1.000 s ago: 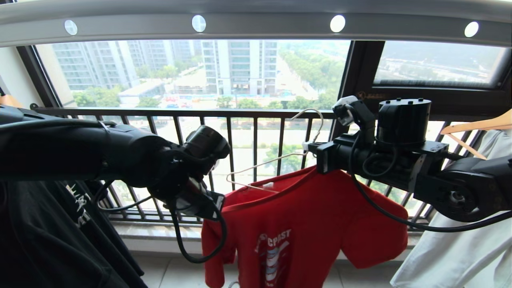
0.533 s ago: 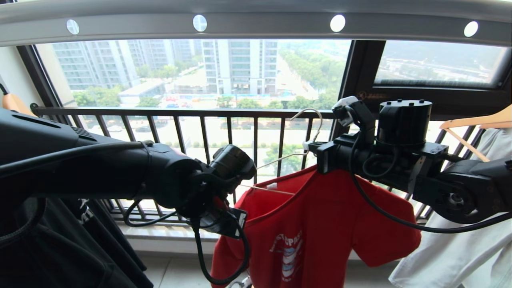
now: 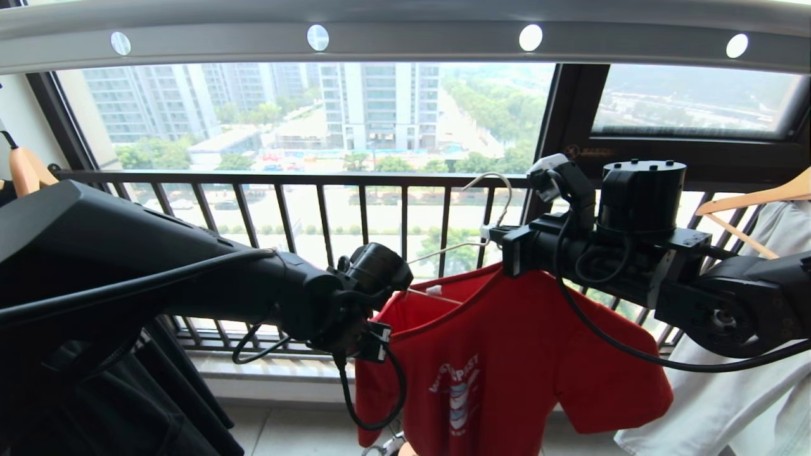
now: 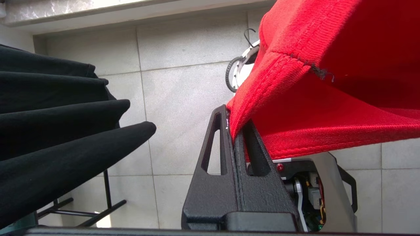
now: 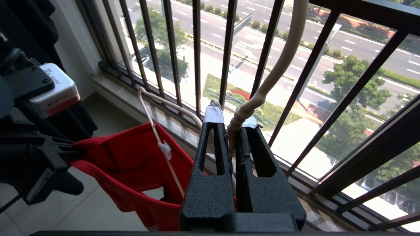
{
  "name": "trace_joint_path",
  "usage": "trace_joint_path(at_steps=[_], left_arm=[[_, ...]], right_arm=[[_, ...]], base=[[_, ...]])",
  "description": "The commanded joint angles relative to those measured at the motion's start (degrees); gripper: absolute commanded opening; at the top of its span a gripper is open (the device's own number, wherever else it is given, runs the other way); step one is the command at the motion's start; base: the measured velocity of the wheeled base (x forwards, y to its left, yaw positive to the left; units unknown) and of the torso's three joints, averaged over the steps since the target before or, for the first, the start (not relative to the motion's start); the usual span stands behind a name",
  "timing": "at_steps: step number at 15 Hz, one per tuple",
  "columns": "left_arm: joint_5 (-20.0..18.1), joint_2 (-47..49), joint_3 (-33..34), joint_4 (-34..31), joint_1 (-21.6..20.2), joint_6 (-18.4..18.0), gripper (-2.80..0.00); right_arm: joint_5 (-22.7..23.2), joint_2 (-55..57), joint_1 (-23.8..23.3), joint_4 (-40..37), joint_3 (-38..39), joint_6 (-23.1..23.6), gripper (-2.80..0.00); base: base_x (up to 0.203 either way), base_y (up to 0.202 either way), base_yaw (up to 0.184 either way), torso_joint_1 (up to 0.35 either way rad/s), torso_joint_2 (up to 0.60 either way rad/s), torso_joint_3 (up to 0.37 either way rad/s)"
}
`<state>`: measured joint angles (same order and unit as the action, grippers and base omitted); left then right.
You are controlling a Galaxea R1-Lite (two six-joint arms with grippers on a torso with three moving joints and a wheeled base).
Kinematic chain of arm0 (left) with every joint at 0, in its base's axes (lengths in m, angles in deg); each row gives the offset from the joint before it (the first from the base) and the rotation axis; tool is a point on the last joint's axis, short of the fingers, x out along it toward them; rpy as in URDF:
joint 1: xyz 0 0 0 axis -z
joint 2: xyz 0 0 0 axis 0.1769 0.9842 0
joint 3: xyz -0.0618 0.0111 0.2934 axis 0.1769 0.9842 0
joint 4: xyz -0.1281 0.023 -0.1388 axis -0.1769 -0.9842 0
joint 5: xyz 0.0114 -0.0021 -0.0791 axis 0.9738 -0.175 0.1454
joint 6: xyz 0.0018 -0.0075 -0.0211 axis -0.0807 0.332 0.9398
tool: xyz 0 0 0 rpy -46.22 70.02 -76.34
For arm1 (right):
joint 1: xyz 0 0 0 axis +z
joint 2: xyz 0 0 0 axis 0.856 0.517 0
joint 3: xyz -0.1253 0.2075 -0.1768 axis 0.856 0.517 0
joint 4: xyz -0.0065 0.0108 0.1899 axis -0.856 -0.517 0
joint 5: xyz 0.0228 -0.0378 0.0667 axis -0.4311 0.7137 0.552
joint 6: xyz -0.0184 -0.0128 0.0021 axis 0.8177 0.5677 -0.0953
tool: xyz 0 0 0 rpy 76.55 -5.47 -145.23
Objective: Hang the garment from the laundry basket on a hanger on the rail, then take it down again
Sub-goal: Take the clothes off the clothes rack
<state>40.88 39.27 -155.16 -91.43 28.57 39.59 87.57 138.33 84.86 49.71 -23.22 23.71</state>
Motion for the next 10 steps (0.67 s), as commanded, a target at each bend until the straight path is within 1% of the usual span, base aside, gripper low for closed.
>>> trace_joint_path(at_steps=[1, 2, 4, 7, 8, 10], left_arm=[[0.44, 1.36, -1.53, 0.07, -1.76, 0.40, -2.80], [0.53, 1.51, -2.13, 0.25, -1.80, 0.96, -2.80], [2.62, 1.95, -4.68, 1.62, -2.41, 6.09, -2.80], [2.99, 1.74, -6.48, 2.74, -3.59, 7.73, -2.80], [2.99, 1.86, -7.22, 3.84, -4.14, 9.74, -2.80], [2.99, 2.49, -7.34, 4.13, -4.26, 10.09, -2.80]], right_arm=[[0.09, -0.01, 0.03, 0.28, 0.33, 0.13, -2.80], [0.09, -0.10, 0.11, 0.34, 0.42, 0.22, -2.80], [0.09, -0.28, 0.03, 0.33, 0.76, 0.45, -2.80], [0.26, -0.28, 0.11, 0.34, 1.23, 1.18, -2.80], [0.26, -0.37, 0.11, 0.32, 1.30, 1.18, -2.80], [0.26, -0.37, 0.11, 0.29, 1.30, 1.18, -2.80]], base=[[0.000, 0.000, 0.000, 0.000, 0.00, 0.000], [0.000, 0.000, 0.000, 0.000, 0.00, 0.000], [0.000, 0.000, 0.000, 0.000, 0.00, 0.000], [0.000, 0.000, 0.000, 0.000, 0.00, 0.000], [0.000, 0.000, 0.000, 0.000, 0.00, 0.000], [0.000, 0.000, 0.000, 0.000, 0.00, 0.000]])
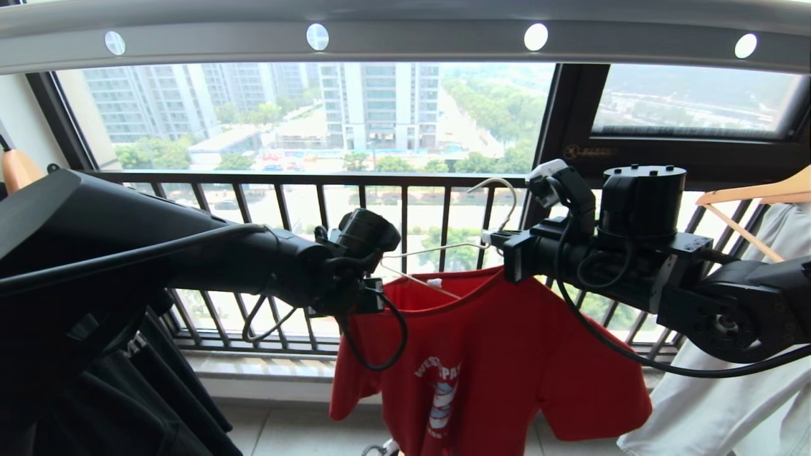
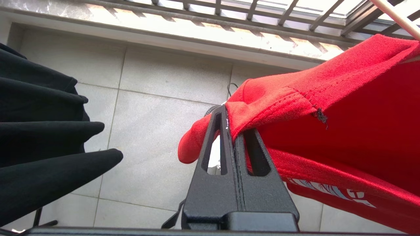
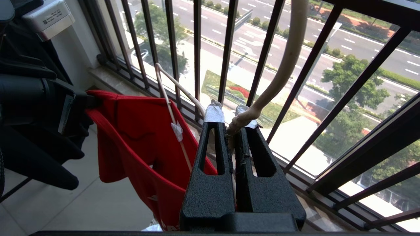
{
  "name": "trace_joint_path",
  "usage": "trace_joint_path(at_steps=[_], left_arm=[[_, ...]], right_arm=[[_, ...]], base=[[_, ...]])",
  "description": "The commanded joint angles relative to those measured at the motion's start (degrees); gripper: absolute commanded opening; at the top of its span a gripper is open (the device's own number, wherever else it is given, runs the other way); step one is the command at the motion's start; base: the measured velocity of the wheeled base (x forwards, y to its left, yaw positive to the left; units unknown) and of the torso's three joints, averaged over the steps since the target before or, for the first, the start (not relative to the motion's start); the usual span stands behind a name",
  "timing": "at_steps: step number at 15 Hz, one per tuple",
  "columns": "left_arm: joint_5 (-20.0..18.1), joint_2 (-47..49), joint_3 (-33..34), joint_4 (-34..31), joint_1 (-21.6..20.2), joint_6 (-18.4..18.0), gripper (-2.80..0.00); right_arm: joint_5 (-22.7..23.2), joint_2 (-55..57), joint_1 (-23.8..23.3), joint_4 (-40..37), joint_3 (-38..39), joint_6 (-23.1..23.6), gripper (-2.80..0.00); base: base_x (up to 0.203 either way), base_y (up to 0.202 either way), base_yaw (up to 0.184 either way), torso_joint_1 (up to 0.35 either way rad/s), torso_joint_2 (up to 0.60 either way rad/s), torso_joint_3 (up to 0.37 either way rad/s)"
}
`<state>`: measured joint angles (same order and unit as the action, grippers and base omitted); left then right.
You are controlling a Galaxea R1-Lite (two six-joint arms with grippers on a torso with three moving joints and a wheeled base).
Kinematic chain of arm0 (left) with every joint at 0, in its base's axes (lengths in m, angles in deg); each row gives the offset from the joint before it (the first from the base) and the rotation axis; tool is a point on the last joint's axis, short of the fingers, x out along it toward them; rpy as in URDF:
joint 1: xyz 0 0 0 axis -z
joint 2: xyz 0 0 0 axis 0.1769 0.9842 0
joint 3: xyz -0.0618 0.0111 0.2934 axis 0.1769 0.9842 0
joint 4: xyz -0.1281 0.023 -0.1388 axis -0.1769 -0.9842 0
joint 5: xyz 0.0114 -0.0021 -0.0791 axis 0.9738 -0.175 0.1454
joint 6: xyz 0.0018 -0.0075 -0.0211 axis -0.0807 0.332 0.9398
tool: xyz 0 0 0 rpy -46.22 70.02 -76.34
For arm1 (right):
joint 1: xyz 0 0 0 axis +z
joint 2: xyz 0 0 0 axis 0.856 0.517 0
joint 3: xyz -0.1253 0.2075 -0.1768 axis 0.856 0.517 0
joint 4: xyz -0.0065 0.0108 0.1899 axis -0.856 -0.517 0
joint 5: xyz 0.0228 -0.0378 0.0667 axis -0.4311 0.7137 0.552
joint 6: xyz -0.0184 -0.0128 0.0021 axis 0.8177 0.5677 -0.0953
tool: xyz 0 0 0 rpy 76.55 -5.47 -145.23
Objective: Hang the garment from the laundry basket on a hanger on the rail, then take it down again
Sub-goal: Take the clothes off the clothes rack
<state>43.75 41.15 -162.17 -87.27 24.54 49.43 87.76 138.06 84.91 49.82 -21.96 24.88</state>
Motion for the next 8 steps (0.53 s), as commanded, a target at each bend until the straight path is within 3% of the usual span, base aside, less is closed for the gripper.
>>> trace_joint_path(at_steps=[1, 4, 6, 8], left_arm=[[0.19, 1.44, -0.43, 0.07, -0.19, 0.27, -2.80], [0.18, 3.77, -1.32, 0.48, -0.99, 0.72, -2.80], [-0.88, 5.40, -2.06, 5.10, -2.84, 3.05, -2.80], [-7.28, 4.34, -1.24, 7.02, -4.64, 3.47, -2.80]], right_arm=[[0.15, -0.10, 0.06, 0.23, 0.12, 0.01, -2.80], [0.08, -0.18, 0.06, 0.16, 0.04, 0.01, -2.80], [0.07, -0.27, 0.06, 0.15, 0.03, 0.01, -2.80], [0.08, -0.27, -0.02, 0.23, 0.03, 0.01, -2.80]], base=[[0.000, 0.000, 0.000, 0.000, 0.00, 0.000], [0.000, 0.000, 0.000, 0.000, 0.00, 0.000], [0.000, 0.000, 0.000, 0.000, 0.00, 0.000], [0.000, 0.000, 0.000, 0.000, 0.00, 0.000]])
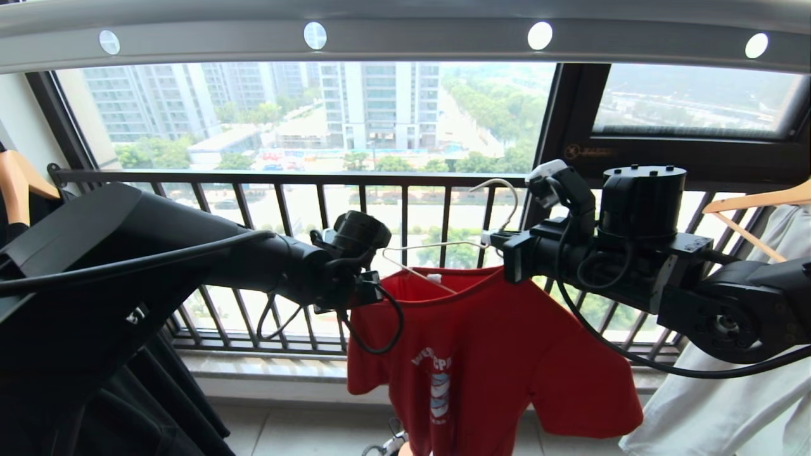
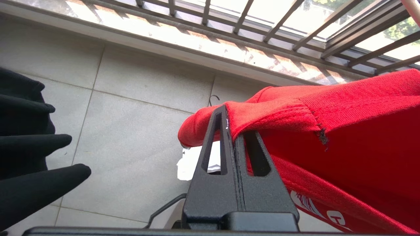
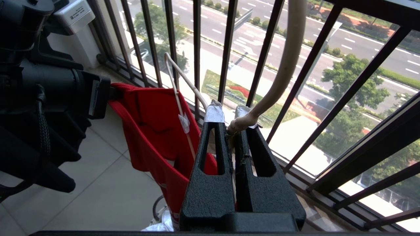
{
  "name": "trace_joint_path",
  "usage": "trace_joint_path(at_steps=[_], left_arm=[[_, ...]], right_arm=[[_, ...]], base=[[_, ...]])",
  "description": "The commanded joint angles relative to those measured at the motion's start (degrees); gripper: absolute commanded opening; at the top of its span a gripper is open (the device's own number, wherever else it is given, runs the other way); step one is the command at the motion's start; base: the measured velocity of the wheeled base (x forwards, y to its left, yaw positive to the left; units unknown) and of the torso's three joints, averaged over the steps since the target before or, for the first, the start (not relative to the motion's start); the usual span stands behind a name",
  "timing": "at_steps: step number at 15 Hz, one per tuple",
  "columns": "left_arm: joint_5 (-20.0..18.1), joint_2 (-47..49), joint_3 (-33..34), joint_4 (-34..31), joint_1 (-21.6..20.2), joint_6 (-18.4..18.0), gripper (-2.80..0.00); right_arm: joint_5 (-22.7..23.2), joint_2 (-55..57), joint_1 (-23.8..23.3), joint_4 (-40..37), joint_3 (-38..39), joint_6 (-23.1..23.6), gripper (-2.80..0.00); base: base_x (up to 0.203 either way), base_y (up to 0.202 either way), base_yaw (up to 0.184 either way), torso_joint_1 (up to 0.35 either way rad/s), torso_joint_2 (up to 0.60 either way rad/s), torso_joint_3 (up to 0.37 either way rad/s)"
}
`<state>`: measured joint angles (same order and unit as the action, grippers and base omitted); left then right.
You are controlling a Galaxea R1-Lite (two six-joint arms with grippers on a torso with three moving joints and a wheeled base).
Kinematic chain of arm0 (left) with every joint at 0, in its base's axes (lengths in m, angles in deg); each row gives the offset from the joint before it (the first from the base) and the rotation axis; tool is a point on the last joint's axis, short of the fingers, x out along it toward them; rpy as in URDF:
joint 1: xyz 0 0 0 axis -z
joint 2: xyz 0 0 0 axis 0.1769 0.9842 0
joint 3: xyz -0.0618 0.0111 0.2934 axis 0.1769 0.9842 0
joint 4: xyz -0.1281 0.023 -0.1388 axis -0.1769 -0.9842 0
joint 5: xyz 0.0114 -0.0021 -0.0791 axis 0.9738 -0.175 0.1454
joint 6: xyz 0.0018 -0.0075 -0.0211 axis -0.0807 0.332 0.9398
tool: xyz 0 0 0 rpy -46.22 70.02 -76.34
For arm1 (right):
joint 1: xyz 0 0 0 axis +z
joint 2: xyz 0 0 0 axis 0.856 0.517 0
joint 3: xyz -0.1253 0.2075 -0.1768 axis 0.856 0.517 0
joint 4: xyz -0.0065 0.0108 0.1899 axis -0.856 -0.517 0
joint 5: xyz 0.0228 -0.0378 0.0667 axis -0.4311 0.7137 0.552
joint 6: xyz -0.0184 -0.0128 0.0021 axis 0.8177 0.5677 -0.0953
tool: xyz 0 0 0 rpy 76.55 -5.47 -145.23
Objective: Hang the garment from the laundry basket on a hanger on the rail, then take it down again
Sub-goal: Take the clothes off the clothes rack
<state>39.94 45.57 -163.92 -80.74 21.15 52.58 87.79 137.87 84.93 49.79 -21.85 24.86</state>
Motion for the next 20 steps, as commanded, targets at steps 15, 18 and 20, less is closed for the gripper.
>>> trace_joint_path(at_steps=[15, 18, 20], left_arm=[[-30.25, -3.25, 2.55, 7.90, -13.00, 5.28, -2.80], [-30.26, -2.53, 2.63, 10.34, -13.15, 7.93, -2.80], [-30.17, -2.02, 2.63, 11.71, -13.15, 8.31, -2.80]], right_arm=[[1.39, -2.42, 0.52, 0.01, 1.20, -0.06, -2.80], [1.54, -2.79, 2.85, 0.04, 2.50, -0.06, -2.80], [1.54, -2.85, 3.98, 0.01, 3.06, -0.06, -2.80]], base=[[0.000, 0.000, 0.000, 0.000, 0.00, 0.000], [0.000, 0.000, 0.000, 0.000, 0.00, 0.000], [0.000, 0.000, 0.000, 0.000, 0.00, 0.000]])
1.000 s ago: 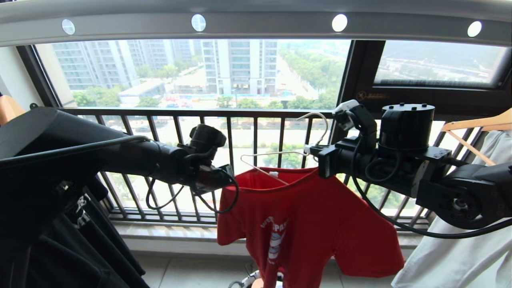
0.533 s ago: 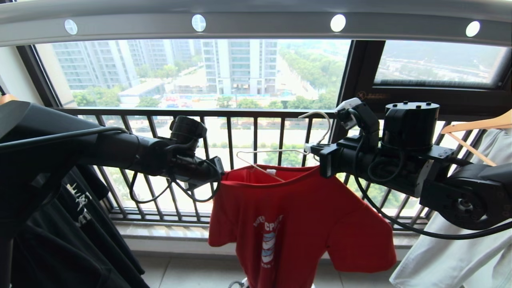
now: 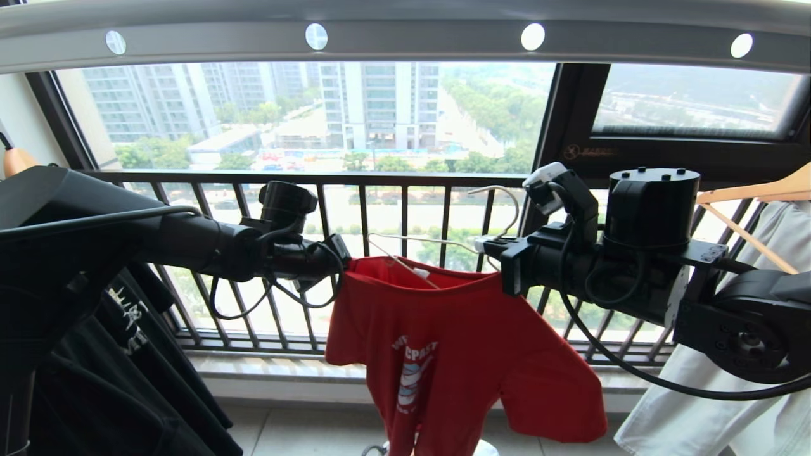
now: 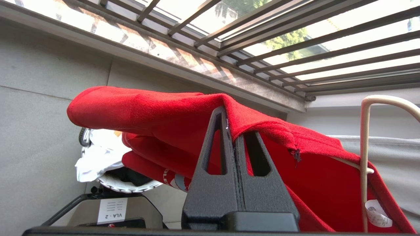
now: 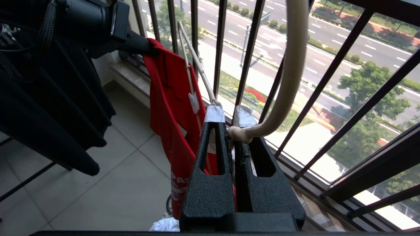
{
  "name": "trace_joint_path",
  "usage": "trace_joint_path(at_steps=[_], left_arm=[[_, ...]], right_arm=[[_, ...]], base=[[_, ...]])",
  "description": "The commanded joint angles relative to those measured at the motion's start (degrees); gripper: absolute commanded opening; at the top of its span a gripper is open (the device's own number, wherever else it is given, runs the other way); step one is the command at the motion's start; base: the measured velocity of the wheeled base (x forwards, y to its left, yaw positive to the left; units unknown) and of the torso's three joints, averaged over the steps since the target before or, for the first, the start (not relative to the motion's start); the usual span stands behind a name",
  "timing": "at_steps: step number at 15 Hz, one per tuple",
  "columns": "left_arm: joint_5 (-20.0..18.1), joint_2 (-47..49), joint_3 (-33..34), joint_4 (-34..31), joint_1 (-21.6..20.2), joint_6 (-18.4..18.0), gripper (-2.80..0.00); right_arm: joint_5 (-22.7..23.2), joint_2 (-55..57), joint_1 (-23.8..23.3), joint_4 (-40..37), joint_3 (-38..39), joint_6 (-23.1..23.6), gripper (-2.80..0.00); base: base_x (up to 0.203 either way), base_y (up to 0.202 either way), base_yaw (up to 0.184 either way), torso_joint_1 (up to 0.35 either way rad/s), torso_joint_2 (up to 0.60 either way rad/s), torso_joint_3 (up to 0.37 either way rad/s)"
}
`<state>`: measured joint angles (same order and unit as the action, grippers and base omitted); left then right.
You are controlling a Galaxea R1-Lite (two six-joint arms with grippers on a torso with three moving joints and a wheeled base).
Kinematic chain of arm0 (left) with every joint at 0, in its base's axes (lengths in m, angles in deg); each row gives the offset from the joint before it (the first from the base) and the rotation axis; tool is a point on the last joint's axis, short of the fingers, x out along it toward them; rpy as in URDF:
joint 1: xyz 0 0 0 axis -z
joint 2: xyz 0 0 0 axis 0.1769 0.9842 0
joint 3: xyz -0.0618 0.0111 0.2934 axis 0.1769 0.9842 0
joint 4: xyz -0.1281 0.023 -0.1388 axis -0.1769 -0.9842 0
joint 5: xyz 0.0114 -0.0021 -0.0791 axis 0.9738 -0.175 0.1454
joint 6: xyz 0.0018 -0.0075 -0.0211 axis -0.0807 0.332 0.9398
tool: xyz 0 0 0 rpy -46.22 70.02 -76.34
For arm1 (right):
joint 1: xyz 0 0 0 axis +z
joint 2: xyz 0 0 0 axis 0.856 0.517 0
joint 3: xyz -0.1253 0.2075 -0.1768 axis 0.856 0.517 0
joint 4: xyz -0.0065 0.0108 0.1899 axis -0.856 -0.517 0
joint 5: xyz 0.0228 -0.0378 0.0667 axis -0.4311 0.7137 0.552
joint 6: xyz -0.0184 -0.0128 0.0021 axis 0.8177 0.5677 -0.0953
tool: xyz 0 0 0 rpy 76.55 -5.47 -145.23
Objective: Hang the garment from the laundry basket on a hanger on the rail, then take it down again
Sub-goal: Take the clothes off the clothes rack
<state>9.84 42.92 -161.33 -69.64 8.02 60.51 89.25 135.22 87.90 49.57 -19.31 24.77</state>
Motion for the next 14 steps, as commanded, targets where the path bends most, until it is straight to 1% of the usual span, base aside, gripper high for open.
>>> trace_joint_path(at_steps=[1, 4, 6, 7, 12, 14], left_arm=[[-0.06, 0.71, 0.19, 1.75, -0.02, 1.28, -2.80], [-0.64, -0.23, 1.48, 4.39, -0.02, 3.48, -2.80], [-3.96, -1.87, 3.21, 6.50, -0.15, 4.27, -2.80], [-4.34, -2.36, 3.45, 6.97, -0.21, 5.37, -2.80], [-3.65, 0.95, 2.86, 6.98, -0.23, 4.96, -2.80], [-1.61, 1.77, 1.99, 6.98, 0.03, 4.85, -2.80]], right_arm=[[0.07, -0.16, 1.80, 0.28, 0.87, 0.04, -2.80], [0.07, -0.16, 3.57, 0.31, 1.79, 0.04, -2.80], [0.07, -0.16, 4.01, 0.31, 2.04, 0.04, -2.80], [-0.01, -0.16, 4.12, 0.31, 2.04, 0.04, -2.80], [-0.01, -0.51, 4.10, 0.40, 1.96, -0.14, -2.80], [-0.01, -0.60, 4.19, 0.40, 1.96, -0.23, -2.80]], base=[[0.000, 0.000, 0.000, 0.000, 0.00, 0.000], [0.000, 0.000, 0.000, 0.000, 0.00, 0.000], [0.000, 0.000, 0.000, 0.000, 0.00, 0.000], [0.000, 0.000, 0.000, 0.000, 0.00, 0.000], [0.000, 0.000, 0.000, 0.000, 0.00, 0.000], [0.000, 0.000, 0.000, 0.000, 0.00, 0.000]])
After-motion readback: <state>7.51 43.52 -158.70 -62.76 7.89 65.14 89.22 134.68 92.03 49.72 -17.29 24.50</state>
